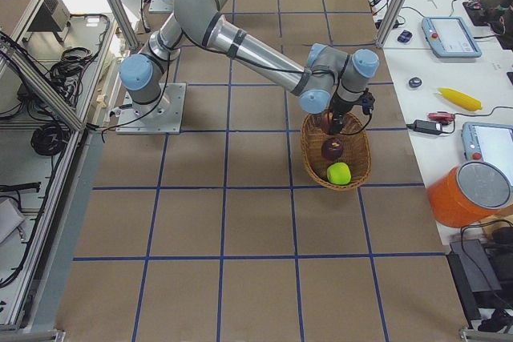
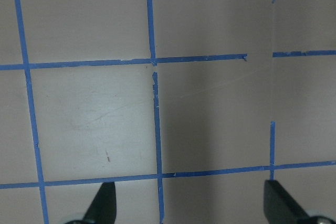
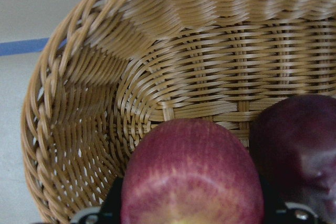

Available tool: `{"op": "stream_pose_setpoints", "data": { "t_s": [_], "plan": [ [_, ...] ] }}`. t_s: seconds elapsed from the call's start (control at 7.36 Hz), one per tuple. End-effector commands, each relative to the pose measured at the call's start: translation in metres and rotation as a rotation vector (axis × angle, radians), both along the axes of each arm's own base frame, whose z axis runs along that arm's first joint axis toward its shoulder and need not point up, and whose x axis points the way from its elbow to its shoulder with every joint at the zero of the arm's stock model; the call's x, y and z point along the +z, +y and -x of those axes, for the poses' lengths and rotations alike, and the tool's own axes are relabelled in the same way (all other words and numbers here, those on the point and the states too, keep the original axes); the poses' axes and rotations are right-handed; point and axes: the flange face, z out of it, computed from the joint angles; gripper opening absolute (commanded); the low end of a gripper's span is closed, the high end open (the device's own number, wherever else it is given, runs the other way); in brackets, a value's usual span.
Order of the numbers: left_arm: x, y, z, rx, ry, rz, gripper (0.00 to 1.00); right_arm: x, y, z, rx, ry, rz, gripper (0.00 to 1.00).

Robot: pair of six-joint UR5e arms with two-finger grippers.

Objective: Put all apples into basket

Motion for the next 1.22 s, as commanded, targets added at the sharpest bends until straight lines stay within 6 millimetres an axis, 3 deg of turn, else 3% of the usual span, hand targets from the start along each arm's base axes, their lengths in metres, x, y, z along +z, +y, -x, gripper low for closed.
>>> {"op": "stream_pose_setpoints", "data": {
  "t_s": [0.0, 0.27, 0.54, 0.68, 0.82, 1.09],
  "plan": [
    [0.0, 0.0, 0.0, 0.0, 0.0, 0.0, 1.0, -0.005, 0.0, 0.001, 0.001, -0.002, -0.009, 0.74],
    [0.0, 0.0, 0.0, 0.0, 0.0, 0.0, 1.0, -0.004, 0.0, 0.001, 0.004, 0.0, -0.01, 1.0],
    [0.0, 0.0, 0.0, 0.0, 0.0, 0.0, 1.0, 0.012, 0.002, 0.001, 0.001, 0.005, -0.004, 1.0],
    [-0.001, 0.0, 0.0, 0.0, 0.0, -0.001, 1.0, 0.052, 0.012, -0.008, 0.002, 0.014, -0.009, 1.0],
    [0.0, 0.0, 0.0, 0.0, 0.0, 0.0, 1.0, 0.11, 0.037, -0.026, 0.011, 0.002, 0.008, 1.0],
    [0.0, 0.0, 0.0, 0.0, 0.0, 0.0, 1.0, 0.209, 0.096, -0.118, 0.079, 0.0, -0.019, 1.0]
  ]
}}
